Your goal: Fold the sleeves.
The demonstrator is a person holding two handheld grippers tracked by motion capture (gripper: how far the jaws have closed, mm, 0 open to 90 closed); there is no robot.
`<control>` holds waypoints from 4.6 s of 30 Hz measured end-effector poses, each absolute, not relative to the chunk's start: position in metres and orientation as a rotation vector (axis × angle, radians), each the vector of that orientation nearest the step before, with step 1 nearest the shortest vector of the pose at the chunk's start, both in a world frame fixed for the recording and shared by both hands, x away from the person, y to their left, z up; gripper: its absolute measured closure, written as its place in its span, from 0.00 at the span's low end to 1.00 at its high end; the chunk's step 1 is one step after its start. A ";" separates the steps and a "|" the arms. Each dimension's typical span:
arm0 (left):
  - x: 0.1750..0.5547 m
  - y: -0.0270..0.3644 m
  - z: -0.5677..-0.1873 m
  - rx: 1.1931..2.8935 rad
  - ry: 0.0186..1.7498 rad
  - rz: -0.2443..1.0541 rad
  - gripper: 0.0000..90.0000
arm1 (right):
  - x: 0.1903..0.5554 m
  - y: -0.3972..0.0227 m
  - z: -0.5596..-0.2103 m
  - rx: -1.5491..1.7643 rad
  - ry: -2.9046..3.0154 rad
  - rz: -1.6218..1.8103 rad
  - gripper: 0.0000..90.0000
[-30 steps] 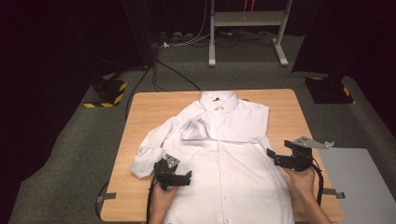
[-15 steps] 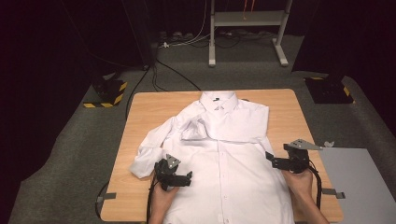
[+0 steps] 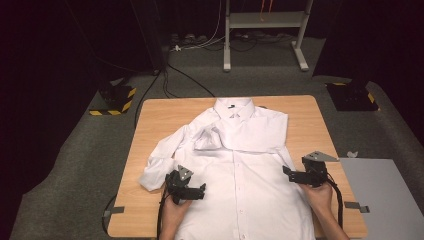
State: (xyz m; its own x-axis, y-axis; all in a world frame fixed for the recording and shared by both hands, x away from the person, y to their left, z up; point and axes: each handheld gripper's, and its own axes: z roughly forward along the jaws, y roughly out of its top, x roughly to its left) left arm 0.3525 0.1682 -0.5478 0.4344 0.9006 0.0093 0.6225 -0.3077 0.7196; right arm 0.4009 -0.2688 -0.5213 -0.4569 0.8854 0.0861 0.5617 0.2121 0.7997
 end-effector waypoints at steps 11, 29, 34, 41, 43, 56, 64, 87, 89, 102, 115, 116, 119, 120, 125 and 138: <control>0.353 0.168 -0.548 2.043 1.278 0.555 0.01 | 0.404 -0.265 -0.534 1.367 2.139 1.068 0.12; 0.354 0.169 -0.548 2.039 1.289 0.557 0.00 | 0.408 -0.251 -0.545 1.303 2.197 0.945 0.09; 0.357 0.170 -0.542 2.084 1.308 0.514 0.01 | 0.408 -0.251 -0.545 1.311 2.193 0.943 0.09; 0.350 0.173 -0.528 2.038 1.278 0.607 0.03 | 0.409 -0.251 -0.545 1.311 2.194 0.943 0.08; 0.348 0.175 -0.524 2.029 1.282 0.620 0.03 | 0.408 -0.251 -0.545 1.312 2.194 0.944 0.08; 0.338 0.193 -0.500 1.962 1.317 0.712 0.05 | 0.409 -0.251 -0.545 1.309 2.195 0.944 0.08; 0.334 0.209 -0.494 1.929 1.367 0.752 0.05 | 0.409 -0.251 -0.545 1.311 2.195 0.944 0.08; 0.351 0.236 -0.503 1.919 1.552 0.856 0.19 | 0.409 -0.251 -0.545 1.310 2.195 0.945 0.08; 0.354 0.239 -0.504 1.920 1.570 0.857 0.24 | 0.409 -0.251 -0.545 1.310 2.195 0.945 0.08; 0.361 0.248 -0.513 1.925 1.578 0.806 0.64 | 0.409 -0.251 -0.545 1.308 2.196 0.945 0.08; 0.358 0.257 -0.505 1.918 1.515 0.822 0.93 | 0.409 -0.251 -0.545 1.310 2.196 0.945 0.08; 0.357 0.258 -0.505 1.911 1.515 0.819 0.94 | 0.409 -0.251 -0.545 1.311 2.196 0.945 0.08; 0.357 0.259 -0.504 1.901 1.514 0.814 0.94 | 0.409 -0.251 -0.545 1.311 2.196 0.945 0.08; 0.357 0.260 -0.503 1.897 1.513 0.814 0.94 | 0.409 -0.251 -0.545 1.311 2.196 0.945 0.08; 0.356 0.269 -0.492 1.832 1.507 0.811 0.94 | 0.409 -0.251 -0.545 1.311 2.196 0.945 0.08; 0.358 0.281 -0.456 1.728 1.465 0.846 0.94 | 0.409 -0.251 -0.545 1.309 2.196 0.945 0.08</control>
State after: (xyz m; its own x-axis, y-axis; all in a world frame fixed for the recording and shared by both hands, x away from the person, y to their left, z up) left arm 0.3584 0.2812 -0.4563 0.1439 0.9889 0.0364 0.5255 -0.1076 0.8439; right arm 0.4086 -0.2509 -0.5448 -0.4730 0.8811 -0.0065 0.6009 0.3279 0.7290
